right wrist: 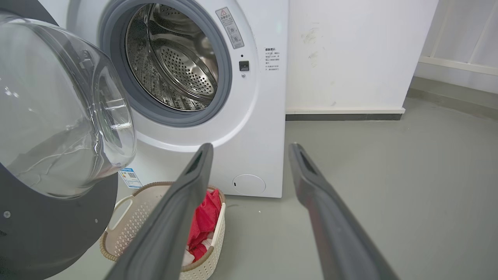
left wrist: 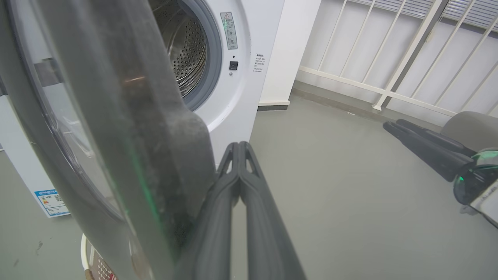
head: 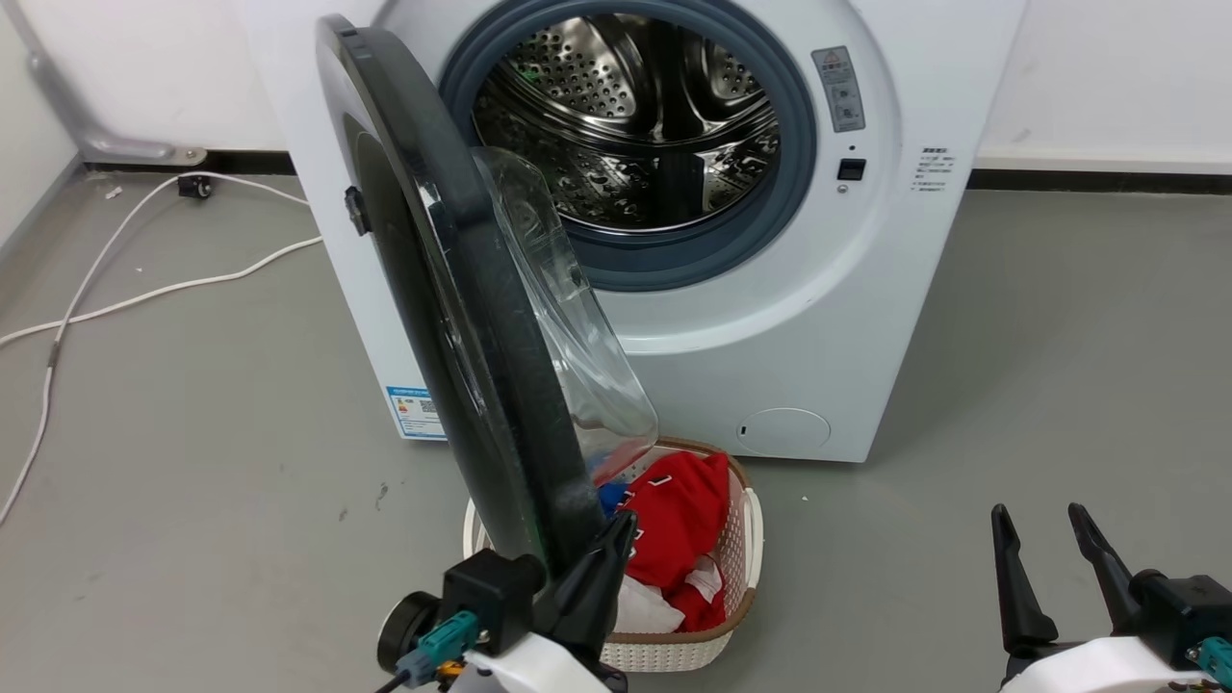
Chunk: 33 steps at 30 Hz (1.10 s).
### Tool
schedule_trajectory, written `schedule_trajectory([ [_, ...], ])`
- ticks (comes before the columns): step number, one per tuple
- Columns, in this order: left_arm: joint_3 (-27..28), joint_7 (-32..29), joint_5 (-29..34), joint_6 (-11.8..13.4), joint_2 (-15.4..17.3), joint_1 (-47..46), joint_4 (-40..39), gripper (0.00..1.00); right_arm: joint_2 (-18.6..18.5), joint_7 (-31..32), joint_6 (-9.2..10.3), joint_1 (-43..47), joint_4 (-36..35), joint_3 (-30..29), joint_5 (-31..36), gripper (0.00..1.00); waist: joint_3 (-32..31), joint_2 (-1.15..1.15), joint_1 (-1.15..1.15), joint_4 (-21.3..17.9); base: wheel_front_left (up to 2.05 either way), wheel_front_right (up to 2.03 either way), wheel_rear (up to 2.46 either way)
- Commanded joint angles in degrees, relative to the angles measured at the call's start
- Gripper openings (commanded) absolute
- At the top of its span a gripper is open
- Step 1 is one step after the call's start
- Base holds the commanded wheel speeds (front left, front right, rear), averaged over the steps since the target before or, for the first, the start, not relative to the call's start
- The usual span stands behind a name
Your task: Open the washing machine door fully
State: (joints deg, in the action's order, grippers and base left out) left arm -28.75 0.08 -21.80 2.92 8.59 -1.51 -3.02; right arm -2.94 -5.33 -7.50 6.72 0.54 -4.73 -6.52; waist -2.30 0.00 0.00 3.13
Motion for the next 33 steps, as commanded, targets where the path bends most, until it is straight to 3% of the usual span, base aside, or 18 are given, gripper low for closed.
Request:
schedule_trajectory([
  [1, 2.1, 0.2, -0.3, 1.2, 1.3, 0.6, 0.0, 0.0, 0.1, -0.4, 0.01, -0.8, 0.2, 0.0, -0.3, 1.0, 0.0, 0.0, 0.0, 0.5, 0.0, 0.0, 0.0],
  [7, 4.1, 2.1, -0.2, 3.2, 2.9, 3.7, -4.5, 0.0, 0.1, -0.6, 0.01, -0.2, 0.4, -0.4, -0.6, 1.0, 0.1, 0.0, 0.0, 3.9, 0.0, 0.0, 0.0],
  [21, 12.2, 2.5, -2.7, 7.9, 6.8, 7.6, -5.8, 0.0, 0.1, -0.2, 0.01, -0.6, -0.4, 0.5, -0.2, 1.0, 0.6, 0.0, 0.0, 9.4, 0.0, 0.0, 0.0],
  [33, 23.0, 4.8, -6.8, 8.2, 12.2, 1.9, 1.3, 0.0, 0.1, 0.7, 0.01, -3.3, -4.0, 2.2, 1.8, 1.0, 4.7, 0.0, 0.0, 9.5, 0.0, 0.0, 0.0],
])
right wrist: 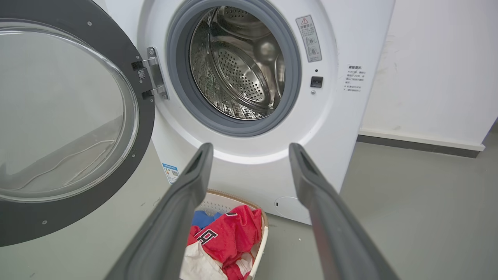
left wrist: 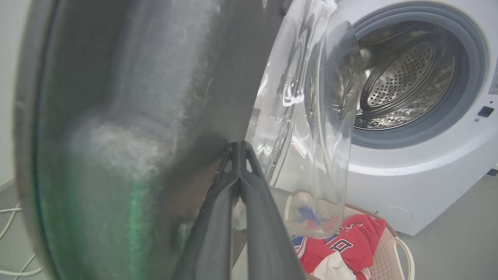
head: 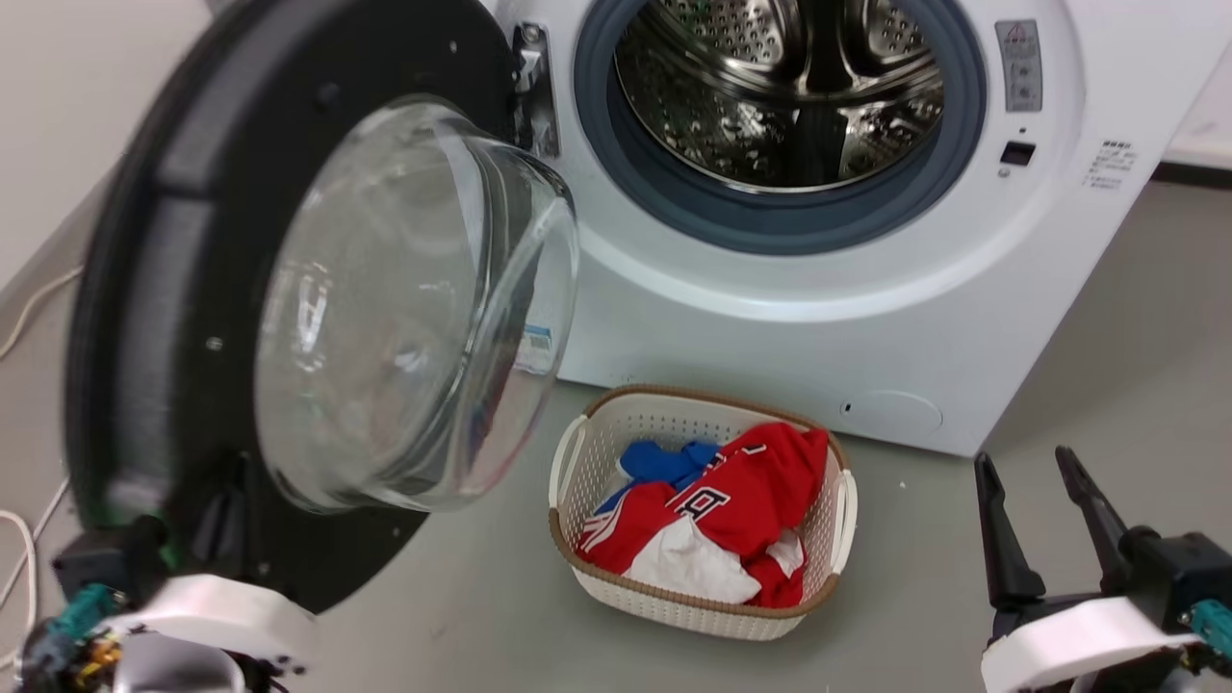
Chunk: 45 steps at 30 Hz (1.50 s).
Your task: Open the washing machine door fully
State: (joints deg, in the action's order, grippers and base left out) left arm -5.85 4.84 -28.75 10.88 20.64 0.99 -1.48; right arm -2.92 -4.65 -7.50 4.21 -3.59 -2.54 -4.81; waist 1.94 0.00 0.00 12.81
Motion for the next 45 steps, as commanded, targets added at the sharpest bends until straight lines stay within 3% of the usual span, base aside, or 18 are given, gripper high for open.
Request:
schedule_trajectory([
  [1, 0.9, 0.4, -0.3, 0.1, 0.7, -1.2, 0.6, 0.0, 0.1, 0.2, 0.01, -1.2, -0.4, 0.0, 0.4, 1.0, 1.3, 0.0, 0.0, -0.2, 0.0, 0.0, 0.0],
  [12, 6.8, 4.0, -5.4, -4.6, 4.3, -10.7, 11.0, 0.0, -0.2, 2.0, 0.01, -4.8, -3.9, 0.3, 2.1, 1.0, 8.9, 0.0, 0.0, 0.3, 0.0, 0.0, 0.0],
  [22, 9.9, 6.5, -7.0, -7.8, 9.1, -18.5, 22.7, 0.0, -1.4, 2.8, 0.01, -7.0, -4.2, 1.2, 2.1, 1.0, 10.6, 0.0, 0.0, 0.3, 0.0, 0.0, 0.0],
  [27, 9.2, 7.1, -6.2, -8.8, 10.0, -20.3, 26.0, 0.0, -1.5, 2.6, 0.01, -7.2, -3.6, 1.0, 1.8, 1.0, 10.1, 0.0, 0.0, 0.2, 0.0, 0.0, 0.0],
  [35, 7.2, 8.6, -3.3, -6.6, 8.4, -16.0, 23.3, 0.0, -0.8, 1.4, 0.01, -4.9, -0.9, 0.3, 0.8, 1.0, 5.4, 0.0, 0.0, 0.2, 0.0, 0.0, 0.0],
  [45, 1.5, 4.1, 2.0, -0.1, 5.9, -1.8, 7.2, 0.0, -0.1, 0.2, 0.01, -0.2, 2.1, 0.3, -1.1, 1.0, -3.0, 0.0, 0.0, 0.5, 0.0, 0.0, 0.0],
])
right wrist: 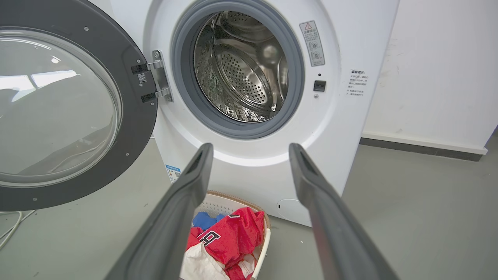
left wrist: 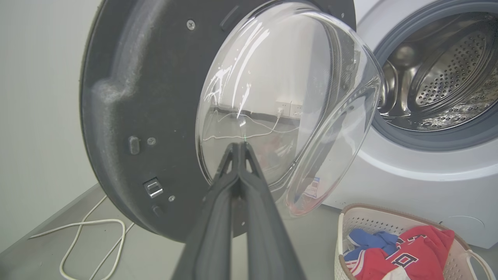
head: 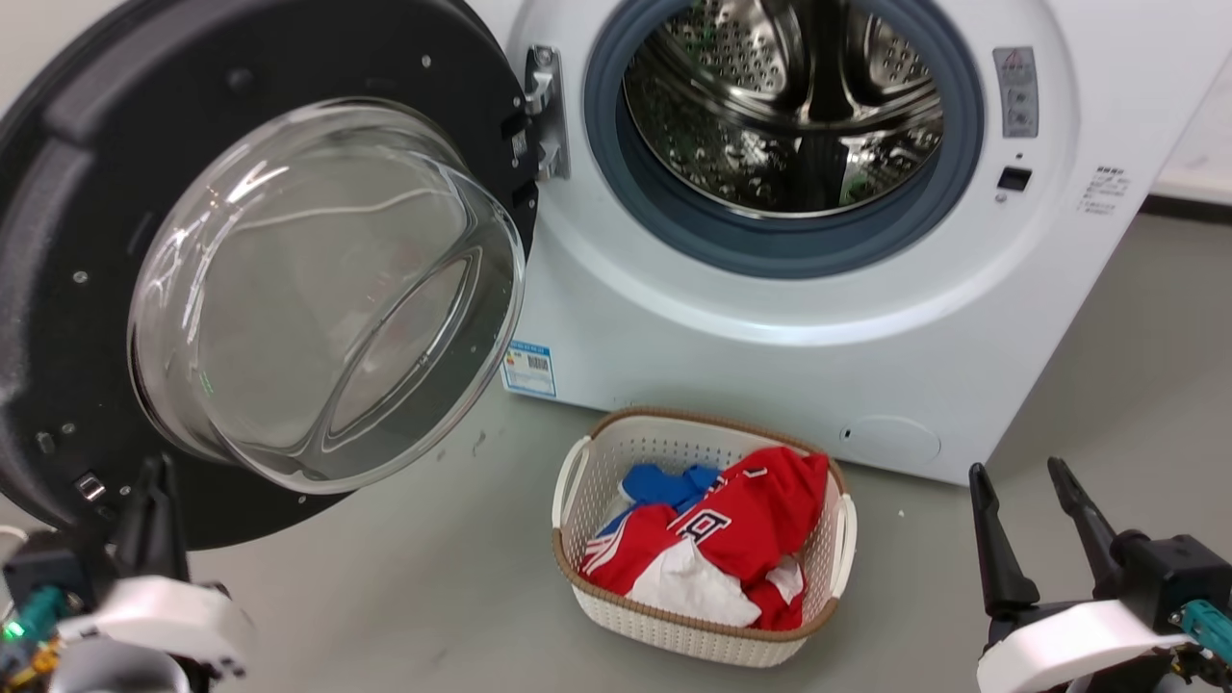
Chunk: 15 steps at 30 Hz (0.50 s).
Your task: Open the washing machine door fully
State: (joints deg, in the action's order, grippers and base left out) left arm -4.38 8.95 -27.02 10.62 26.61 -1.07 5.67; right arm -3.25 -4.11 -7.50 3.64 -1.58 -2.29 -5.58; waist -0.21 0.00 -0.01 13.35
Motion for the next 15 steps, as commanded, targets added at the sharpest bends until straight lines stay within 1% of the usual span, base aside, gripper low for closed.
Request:
schedule_trajectory([
  [1, -0.4, -0.4, 0.4, 0.6, -0.4, 1.4, -1.4, 0.0, 0.2, -0.4, 0.01, 0.6, 0.2, 0.1, -0.4, 1.0, -1.2, 0.0, 0.01, -0.2, 0.0, 0.0, 0.0],
  [4, -2.0, -1.5, 1.0, 2.0, -1.7, 4.6, -5.5, 0.0, 0.3, -0.5, 0.01, 1.4, 0.5, 0.2, -0.6, 1.0, -2.2, 0.0, 0.01, -0.6, 0.0, 0.0, 0.0],
  [7, -4.0, -2.4, 1.3, 2.5, -3.1, 6.9, -8.3, 0.0, 0.3, -0.5, 0.01, 2.2, 0.7, -0.2, -0.7, 1.0, -2.9, 0.0, 0.01, -1.1, 0.0, 0.0, 0.0],
  [11, -6.5, -1.8, 1.1, 1.6, -5.0, 8.2, -8.7, 0.0, 0.3, -0.5, 0.01, 2.7, 1.0, -0.2, -1.0, 1.0, -3.8, 0.0, 0.01, -2.6, 0.0, 0.0, 0.0],
  [15, -9.3, -1.0, 2.0, 0.4, -6.3, 6.8, -7.1, 0.0, 0.4, -0.1, 0.01, 2.9, 1.2, -0.1, -0.8, 1.0, -4.2, 0.0, 0.01, -4.8, 0.0, 0.0, 0.0],
])
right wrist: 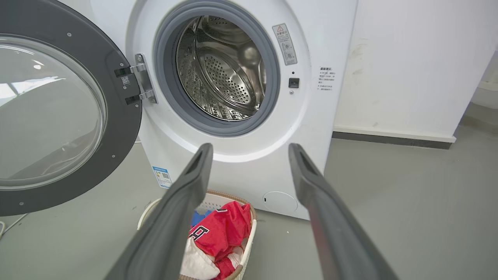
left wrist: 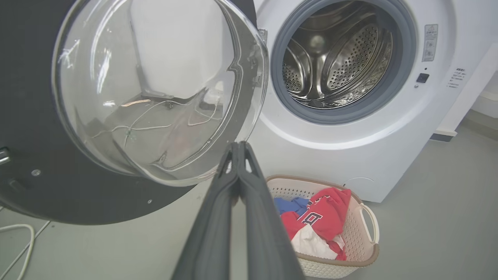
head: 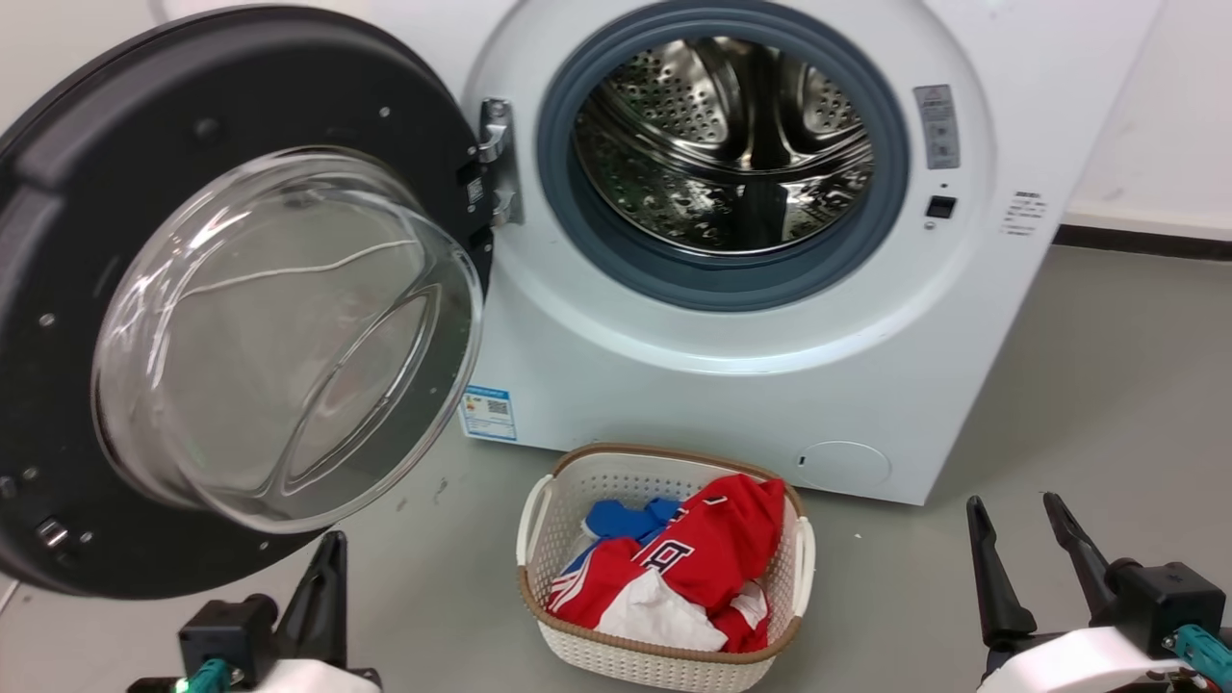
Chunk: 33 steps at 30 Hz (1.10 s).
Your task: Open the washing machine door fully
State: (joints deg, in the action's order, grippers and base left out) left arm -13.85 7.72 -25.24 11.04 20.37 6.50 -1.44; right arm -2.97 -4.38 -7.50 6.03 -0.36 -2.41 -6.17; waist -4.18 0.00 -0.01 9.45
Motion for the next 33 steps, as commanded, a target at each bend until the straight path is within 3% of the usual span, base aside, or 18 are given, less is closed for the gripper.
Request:
schedule_trajectory([
  [1, -0.6, 0.3, 0.4, -0.4, -0.4, -1.3, 0.6, 0.0, 0.1, 0.1, 0.01, 0.4, 0.1, 0.1, -0.1, 1.0, -0.3, 0.0, 0.01, -1.6, 0.0, 0.0, 0.0],
  [3, -1.6, 0.3, 0.7, -1.0, -0.7, -2.2, 1.5, 0.0, 0.1, 0.2, 0.01, 0.3, 0.1, 0.0, 0.2, 1.0, -0.2, 0.0, 0.01, -2.9, 0.0, 0.0, 0.0],
  [7, -2.9, 0.6, 1.2, -2.1, -0.8, -4.5, 3.3, 0.9, 0.1, 0.5, 0.01, 0.0, -0.1, -0.3, 0.6, 1.0, 0.3, 0.0, 0.01, -5.4, 0.0, 0.0, 0.0],
  [8, -2.9, 0.6, 1.2, -2.1, -0.8, -4.5, 3.3, 0.9, 0.1, 0.5, 0.01, 0.0, -0.1, -0.3, 0.6, 1.0, 0.3, 0.0, 0.01, -5.4, 0.0, 0.0, 0.0],
  [9, -3.1, 0.7, 1.4, -2.3, -0.8, -4.9, 3.7, 1.0, 0.1, 0.5, 0.01, 0.0, -0.1, -0.3, 0.7, 1.0, 0.4, 0.0, 0.01, -6.0, 0.0, 0.0, 0.0],
  [19, -3.9, 1.4, 2.4, -2.0, -0.4, -6.4, 5.5, 1.0, -0.3, 0.4, 0.01, -0.3, 0.1, -0.1, 0.6, 1.0, 1.0, 0.0, 0.01, -10.5, 0.0, 0.0, 0.0],
  [33, -3.7, 1.6, 2.0, -1.2, 0.0, -7.0, 5.5, 1.0, -0.2, 0.3, 0.01, -0.8, -0.1, 0.5, 0.7, 1.0, 1.3, 0.0, 0.01, -12.1, 0.0, 0.0, 0.0],
])
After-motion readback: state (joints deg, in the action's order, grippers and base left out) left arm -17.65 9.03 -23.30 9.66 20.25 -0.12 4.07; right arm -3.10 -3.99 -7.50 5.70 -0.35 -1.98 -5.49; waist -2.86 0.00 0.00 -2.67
